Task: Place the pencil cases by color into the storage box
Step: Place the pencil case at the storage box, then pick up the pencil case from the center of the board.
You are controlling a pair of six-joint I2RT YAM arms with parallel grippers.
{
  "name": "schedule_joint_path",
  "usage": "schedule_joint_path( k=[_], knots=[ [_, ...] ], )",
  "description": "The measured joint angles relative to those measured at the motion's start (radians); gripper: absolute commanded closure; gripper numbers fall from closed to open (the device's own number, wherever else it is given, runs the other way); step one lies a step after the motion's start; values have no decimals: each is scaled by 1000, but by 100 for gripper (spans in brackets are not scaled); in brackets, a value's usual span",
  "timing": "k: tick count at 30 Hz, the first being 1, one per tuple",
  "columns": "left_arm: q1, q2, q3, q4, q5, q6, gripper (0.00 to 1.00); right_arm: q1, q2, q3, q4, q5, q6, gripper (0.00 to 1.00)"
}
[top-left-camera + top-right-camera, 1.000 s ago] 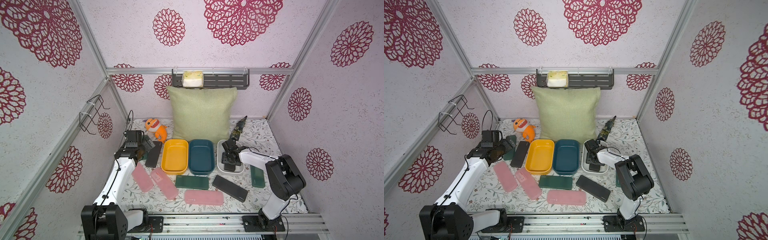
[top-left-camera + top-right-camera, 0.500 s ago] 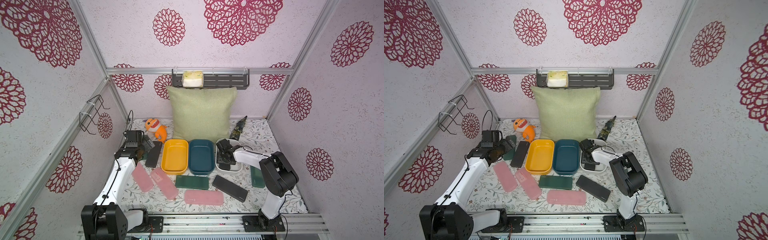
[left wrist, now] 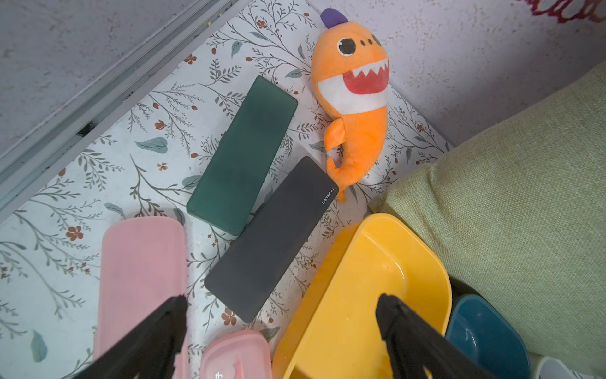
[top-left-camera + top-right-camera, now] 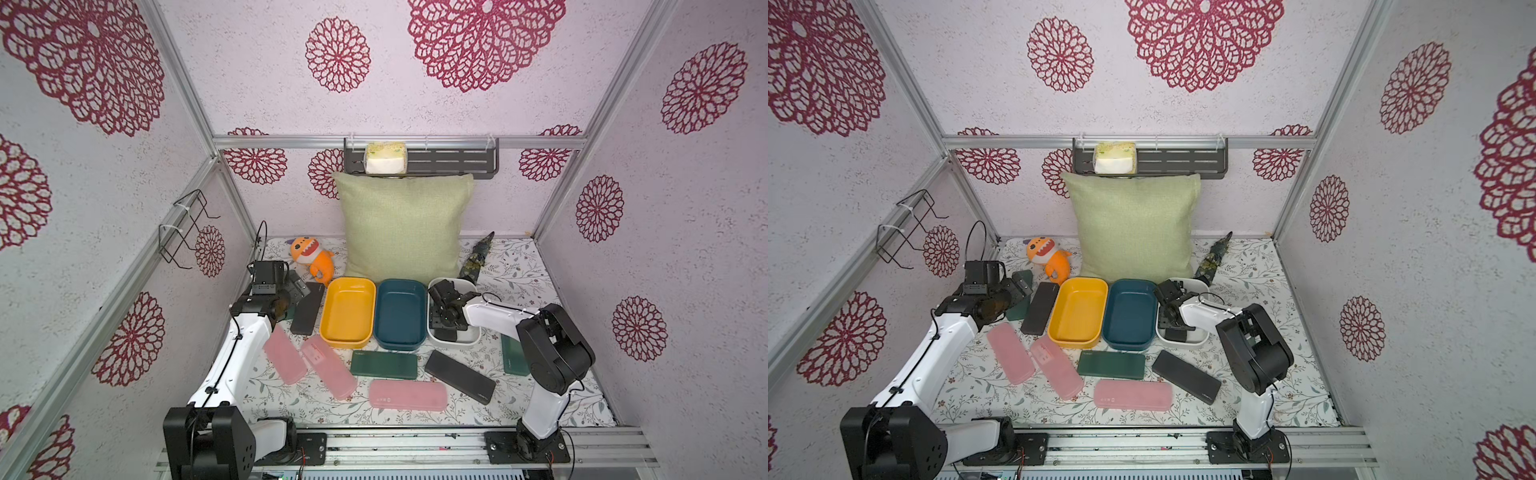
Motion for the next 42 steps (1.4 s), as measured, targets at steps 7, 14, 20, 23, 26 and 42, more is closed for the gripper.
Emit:
schedule_joint_path(
  k=[7, 14, 20, 23, 26, 42],
  knots=[
    [0, 0, 0, 0, -3, 0, 3, 2, 0, 0, -2, 8, -1, 62],
    [0, 6, 0, -1, -4, 3, 3, 3, 0, 0, -15, 29, -10, 43],
    [0, 16, 0, -11, -14, 3, 3, 2, -6, 0, -21, 33, -20, 26],
    [0, 23, 4, -23, -30, 5, 3, 0, -23, 0, -22, 29, -30, 21],
    [0, 28, 7, -32, -40, 9, 3, -1, -45, 0, -18, 27, -41, 17],
    [1, 91, 71, -82, -87, 23, 3, -25, -154, 0, -16, 27, -82, 12]
  ],
)
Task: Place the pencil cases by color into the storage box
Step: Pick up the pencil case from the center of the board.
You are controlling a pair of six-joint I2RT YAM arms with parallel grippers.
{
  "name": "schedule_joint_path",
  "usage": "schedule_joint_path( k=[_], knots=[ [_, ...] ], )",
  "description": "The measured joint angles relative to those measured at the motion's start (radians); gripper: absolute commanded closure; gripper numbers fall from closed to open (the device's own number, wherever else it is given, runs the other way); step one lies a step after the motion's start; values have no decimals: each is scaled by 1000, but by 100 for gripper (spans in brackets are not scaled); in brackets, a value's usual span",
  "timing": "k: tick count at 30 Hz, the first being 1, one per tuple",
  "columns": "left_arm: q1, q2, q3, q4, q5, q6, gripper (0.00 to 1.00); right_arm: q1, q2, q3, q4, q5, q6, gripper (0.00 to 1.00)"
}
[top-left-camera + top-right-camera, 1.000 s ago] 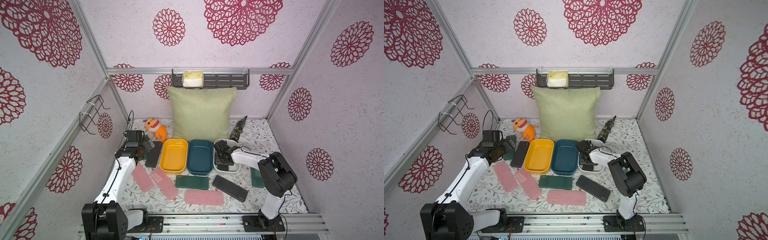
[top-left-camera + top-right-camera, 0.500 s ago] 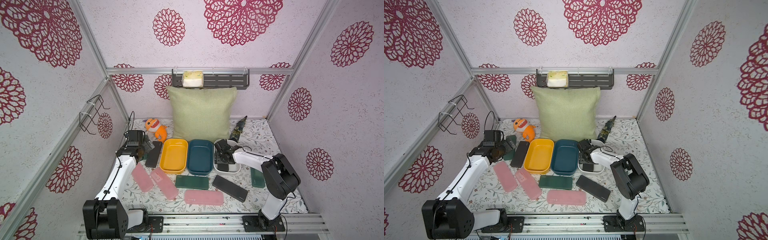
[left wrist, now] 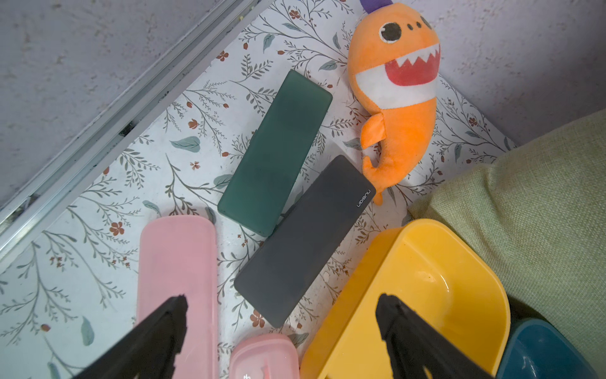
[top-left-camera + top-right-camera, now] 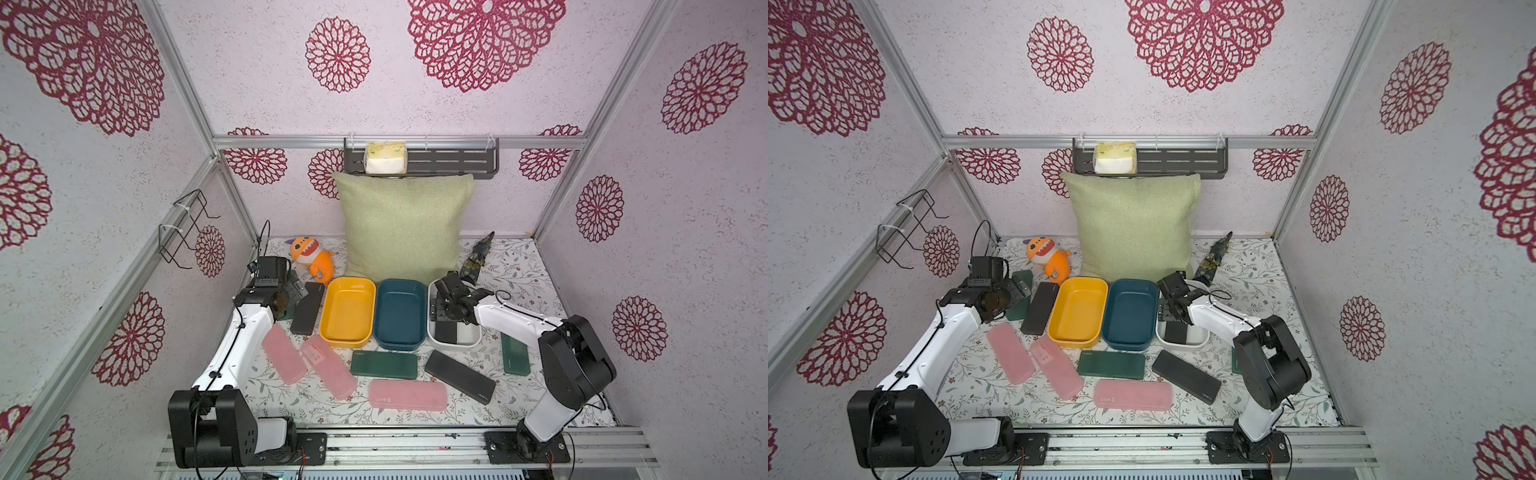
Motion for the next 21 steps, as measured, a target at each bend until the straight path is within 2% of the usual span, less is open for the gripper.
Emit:
schedule_joint_path(
  k=[5, 11, 21],
  knots=[
    [24, 96, 96, -56, 24, 18, 3, -11, -92, -1, 4, -15, -43, 12],
    [97, 283, 239, -134, 89, 60, 3, -34, -186, -35, 27, -65, -100, 12],
    [174, 557, 474, -204, 193, 197, 2, -81, -212, -108, 53, -115, -136, 12]
  ],
)
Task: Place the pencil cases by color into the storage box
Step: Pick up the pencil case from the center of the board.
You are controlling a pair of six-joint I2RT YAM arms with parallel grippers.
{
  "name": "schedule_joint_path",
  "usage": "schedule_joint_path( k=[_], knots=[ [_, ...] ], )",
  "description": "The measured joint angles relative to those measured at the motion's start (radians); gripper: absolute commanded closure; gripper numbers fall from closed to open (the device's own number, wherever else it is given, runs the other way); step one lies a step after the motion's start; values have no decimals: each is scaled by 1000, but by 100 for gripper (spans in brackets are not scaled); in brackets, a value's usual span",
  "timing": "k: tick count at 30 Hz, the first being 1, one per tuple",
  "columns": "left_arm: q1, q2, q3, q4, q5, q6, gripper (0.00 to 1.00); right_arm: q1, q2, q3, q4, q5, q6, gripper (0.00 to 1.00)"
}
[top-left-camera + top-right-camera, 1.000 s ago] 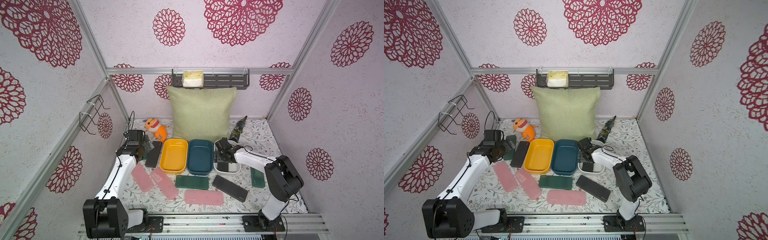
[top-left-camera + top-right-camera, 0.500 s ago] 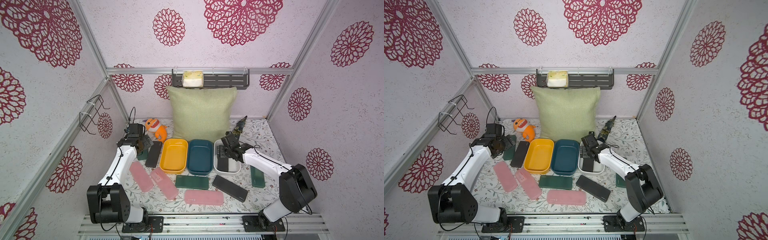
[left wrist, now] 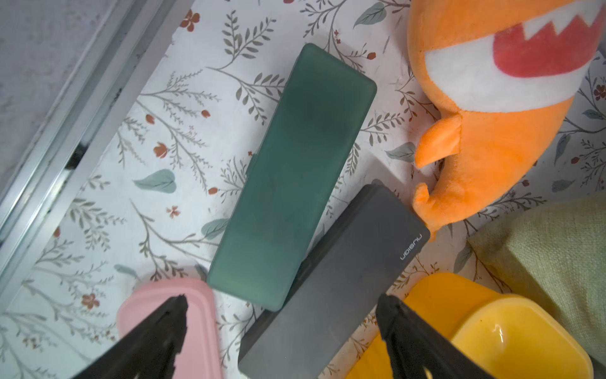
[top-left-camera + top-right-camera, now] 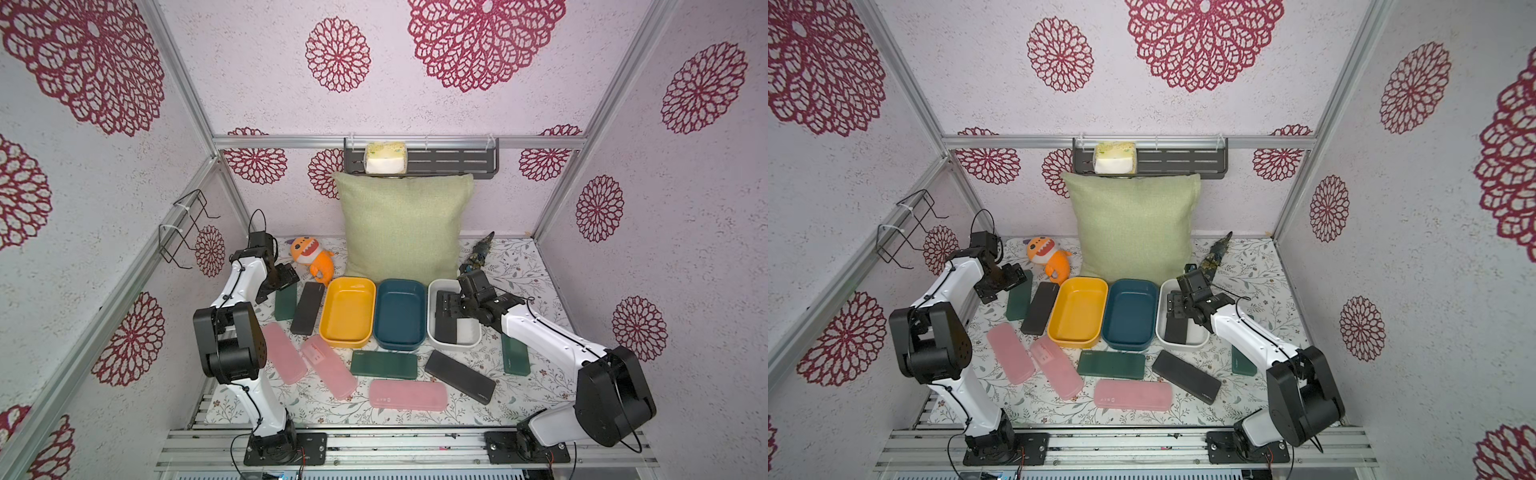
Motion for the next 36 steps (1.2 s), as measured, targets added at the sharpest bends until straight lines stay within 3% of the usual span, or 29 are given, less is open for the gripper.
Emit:
schedule_joint_path(
  k=[6, 14, 36],
  knots=[
    [14, 146, 122, -40, 30, 101, 3, -27, -3, -22, 18, -19, 0, 12],
    [15, 232, 199, -74, 61, 181, 3, -43, -11, -37, 35, -29, 0, 12],
    [17, 365, 262, -76, 12, 216, 3, -46, -11, -63, 63, -53, 2, 12]
  ],
)
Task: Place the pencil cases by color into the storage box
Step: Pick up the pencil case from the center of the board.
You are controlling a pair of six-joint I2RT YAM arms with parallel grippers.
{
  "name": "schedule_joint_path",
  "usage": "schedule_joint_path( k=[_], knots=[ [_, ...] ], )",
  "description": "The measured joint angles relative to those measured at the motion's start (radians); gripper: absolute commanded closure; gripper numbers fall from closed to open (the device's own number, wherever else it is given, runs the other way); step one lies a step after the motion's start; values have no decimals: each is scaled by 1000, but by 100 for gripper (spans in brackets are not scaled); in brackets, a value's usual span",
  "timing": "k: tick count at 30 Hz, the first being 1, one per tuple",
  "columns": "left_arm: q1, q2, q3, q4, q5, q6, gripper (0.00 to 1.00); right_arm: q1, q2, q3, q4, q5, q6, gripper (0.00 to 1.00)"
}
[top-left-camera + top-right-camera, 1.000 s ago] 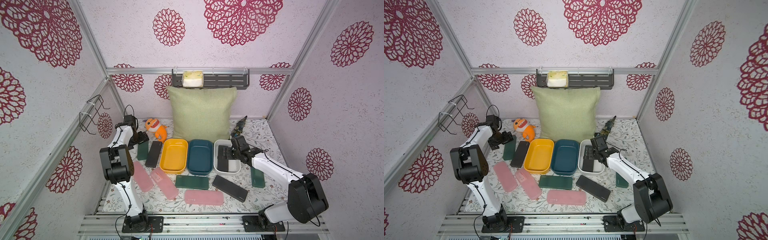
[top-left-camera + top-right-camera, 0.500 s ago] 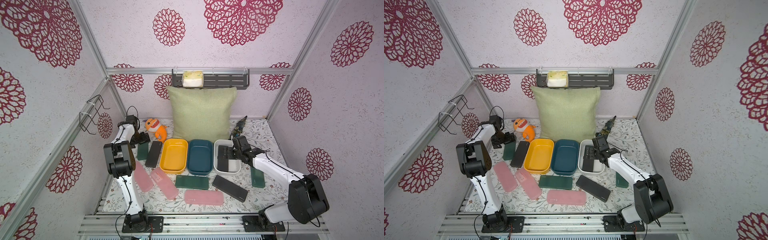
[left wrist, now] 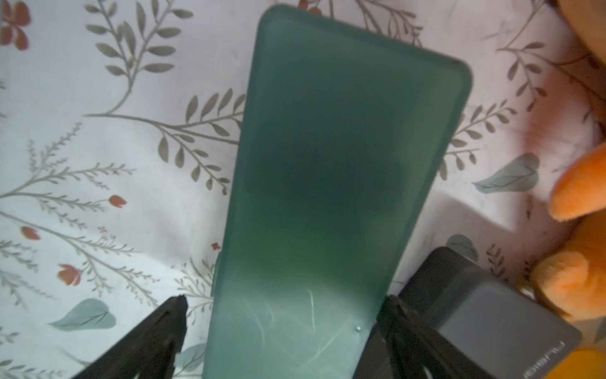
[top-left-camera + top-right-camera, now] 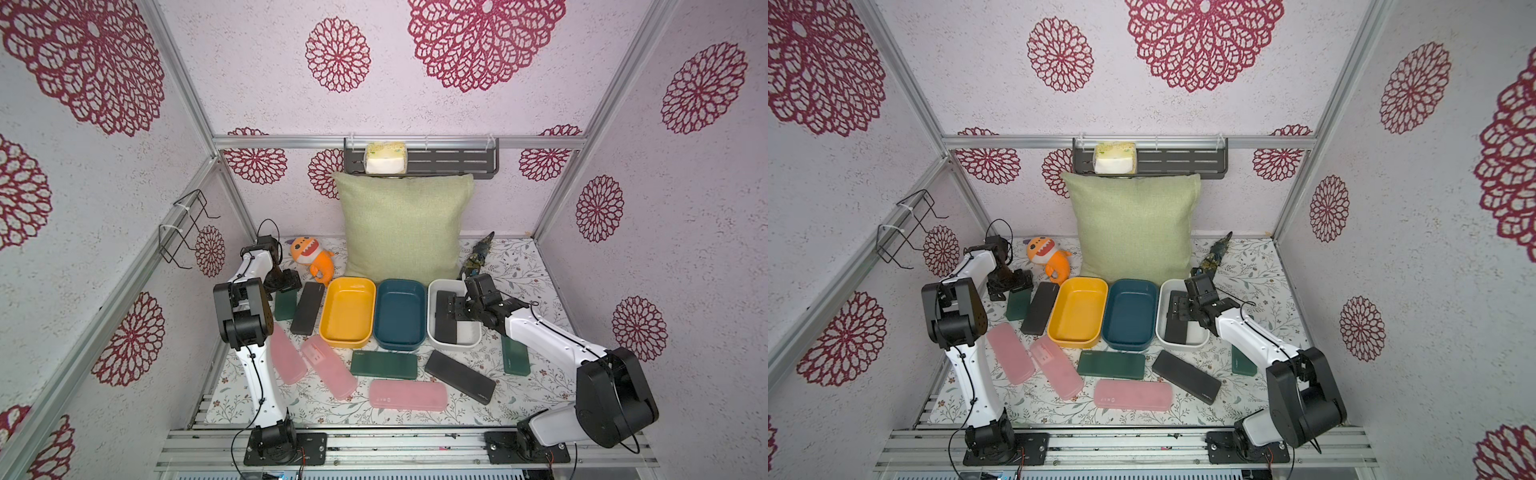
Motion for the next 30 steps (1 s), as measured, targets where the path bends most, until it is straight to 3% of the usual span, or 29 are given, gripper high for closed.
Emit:
schedule_joint_path(
  k=[6, 14, 16, 20, 30],
  knots=[
    [-7, 13, 0, 0, -26, 0, 0, 0, 0, -6, 14, -11, 5, 12],
    [-22, 14, 0, 0, -86, -4, 17, 0, 0, -6, 20, -18, 7, 12],
    [-24, 16, 0, 0, -98, -7, 21, 0, 0, -6, 20, -18, 7, 12],
    [-26, 16, 0, 3, -118, -16, 57, 0, 0, -11, 24, -18, 7, 12],
    [-29, 15, 0, 5, -183, -41, 72, 0, -13, -30, 28, -19, 8, 12]
  ],
)
